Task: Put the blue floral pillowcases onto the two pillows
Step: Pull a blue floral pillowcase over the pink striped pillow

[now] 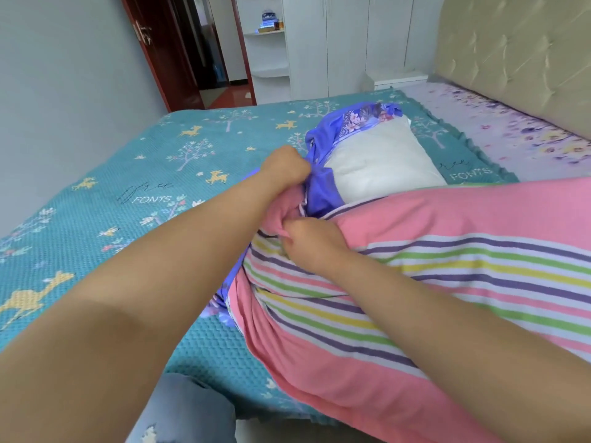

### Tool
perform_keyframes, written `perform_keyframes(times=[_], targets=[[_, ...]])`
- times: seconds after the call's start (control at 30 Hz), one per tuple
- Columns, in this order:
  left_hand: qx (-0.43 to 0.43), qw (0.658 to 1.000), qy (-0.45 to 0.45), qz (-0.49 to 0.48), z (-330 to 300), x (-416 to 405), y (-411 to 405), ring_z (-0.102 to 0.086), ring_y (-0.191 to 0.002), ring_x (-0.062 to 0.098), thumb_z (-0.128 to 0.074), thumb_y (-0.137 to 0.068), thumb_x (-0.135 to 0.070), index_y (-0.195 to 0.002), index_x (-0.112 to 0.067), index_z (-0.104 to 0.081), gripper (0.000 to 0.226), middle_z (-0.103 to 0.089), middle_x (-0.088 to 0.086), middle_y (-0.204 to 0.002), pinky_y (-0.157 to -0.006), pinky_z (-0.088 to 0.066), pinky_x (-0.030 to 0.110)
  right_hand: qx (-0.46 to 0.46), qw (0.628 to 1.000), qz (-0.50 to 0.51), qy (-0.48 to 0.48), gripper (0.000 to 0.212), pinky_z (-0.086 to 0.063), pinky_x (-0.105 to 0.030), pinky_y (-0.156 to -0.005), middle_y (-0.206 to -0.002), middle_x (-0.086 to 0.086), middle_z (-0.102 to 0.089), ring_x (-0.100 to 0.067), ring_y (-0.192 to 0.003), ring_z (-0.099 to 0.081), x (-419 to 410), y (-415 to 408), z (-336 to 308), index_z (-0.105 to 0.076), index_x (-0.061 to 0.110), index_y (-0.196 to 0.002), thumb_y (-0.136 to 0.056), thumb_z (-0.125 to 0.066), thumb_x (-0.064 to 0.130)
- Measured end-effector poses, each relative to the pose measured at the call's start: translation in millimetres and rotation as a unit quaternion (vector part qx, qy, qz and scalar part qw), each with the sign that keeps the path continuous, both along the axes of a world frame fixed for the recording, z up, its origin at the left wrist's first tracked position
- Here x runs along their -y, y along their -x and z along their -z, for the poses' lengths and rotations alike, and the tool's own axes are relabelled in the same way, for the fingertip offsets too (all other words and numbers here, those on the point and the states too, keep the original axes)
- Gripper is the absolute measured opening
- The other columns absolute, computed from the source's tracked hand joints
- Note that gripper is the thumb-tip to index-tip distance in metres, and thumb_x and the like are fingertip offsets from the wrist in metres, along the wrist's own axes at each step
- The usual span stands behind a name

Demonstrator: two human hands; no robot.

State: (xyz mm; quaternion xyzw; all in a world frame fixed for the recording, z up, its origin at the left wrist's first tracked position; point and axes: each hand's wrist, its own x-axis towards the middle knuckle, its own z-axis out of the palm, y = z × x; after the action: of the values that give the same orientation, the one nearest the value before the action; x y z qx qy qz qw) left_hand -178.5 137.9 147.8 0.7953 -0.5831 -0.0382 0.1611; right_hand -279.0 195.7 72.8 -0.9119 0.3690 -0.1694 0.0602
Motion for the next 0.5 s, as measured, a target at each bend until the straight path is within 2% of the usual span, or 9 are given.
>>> perform_keyframes(times=[0.1, 0.17, 0.27, 0.33, 0.43, 0.5], targets=[[-0.02, 0.995, -0.034, 0.095, -1, -16, 46, -0.057, -0.103, 0.037, -0.048, -0.088, -0.014, -0.096, 0.006, -0.061, 0.026, -0.06, 0.027, -0.111, -0.071, -0.044, 0.037, -0.038, 0.999, -0.009, 0.024, 0.026, -0.043, -0.034, -0.075, -0.11, -0.009, -0.063, -0.03, -0.1, -0.06, -8, -12, 6, -0.061, 0.013, -0.111, -0.095, -0.044, 0.022], [-0.025, 0.993, -0.031, 0.114, 9, -29, 53, -0.056, -0.103, 0.039, -0.048, -0.089, -0.016, -0.092, 0.008, -0.062, 0.027, -0.059, 0.029, -0.108, -0.074, -0.045, 0.038, -0.039, 0.998, -0.017, 0.047, 0.028, -0.044, -0.035, -0.083, -0.114, -0.008, -0.062, -0.028, -0.106, -0.058, -4, -9, 18, -0.06, 0.015, -0.115, -0.093, -0.044, 0.024], [-0.084, 0.995, 0.027, 0.053, 17, -40, 24, -0.062, -0.094, 0.035, -0.057, -0.083, -0.016, -0.086, 0.0, -0.065, 0.018, -0.065, 0.024, -0.096, -0.066, -0.041, 0.031, -0.066, 0.995, -0.02, 0.076, 0.04, -0.033, -0.039, -0.097, -0.126, -0.007, -0.053, -0.027, -0.119, -0.046, 3, 8, 20, -0.055, 0.019, -0.124, -0.091, -0.045, 0.04], [-0.139, 0.988, 0.065, -0.004, 16, -46, 2, -0.063, -0.092, 0.03, -0.057, -0.083, -0.014, -0.091, -0.005, -0.068, 0.016, -0.068, 0.019, -0.094, -0.069, -0.04, 0.028, -0.076, 0.996, -0.013, 0.049, 0.05, -0.031, -0.04, -0.103, -0.133, -0.005, -0.048, -0.026, -0.125, -0.041, 9, 24, 11, -0.049, 0.026, -0.133, -0.09, -0.044, 0.051], [-0.221, 0.967, 0.115, -0.052, 16, -53, -14, -0.061, -0.087, 0.025, -0.045, -0.084, -0.006, -0.098, -0.004, -0.069, 0.027, -0.067, 0.013, -0.09, -0.072, -0.043, 0.027, -0.007, 1.0, -0.012, -0.022, 0.05, -0.04, -0.037, -0.101, -0.127, -0.005, -0.052, -0.025, -0.121, -0.047, 24, 42, -13, -0.051, 0.031, -0.132, -0.086, -0.052, 0.051], [-0.269, 0.954, 0.12, -0.062, 17, -54, -18, -0.057, -0.077, 0.025, -0.04, -0.082, -0.002, -0.082, -0.003, -0.065, 0.025, -0.061, 0.01, -0.074, -0.065, -0.039, 0.026, 0.039, 0.999, 0.023, 0.004, 0.062, -0.038, -0.036, -0.101, -0.129, -0.004, -0.047, -0.023, -0.123, -0.043, 37, 52, -33, -0.048, 0.026, -0.133, -0.079, -0.062, 0.052]])
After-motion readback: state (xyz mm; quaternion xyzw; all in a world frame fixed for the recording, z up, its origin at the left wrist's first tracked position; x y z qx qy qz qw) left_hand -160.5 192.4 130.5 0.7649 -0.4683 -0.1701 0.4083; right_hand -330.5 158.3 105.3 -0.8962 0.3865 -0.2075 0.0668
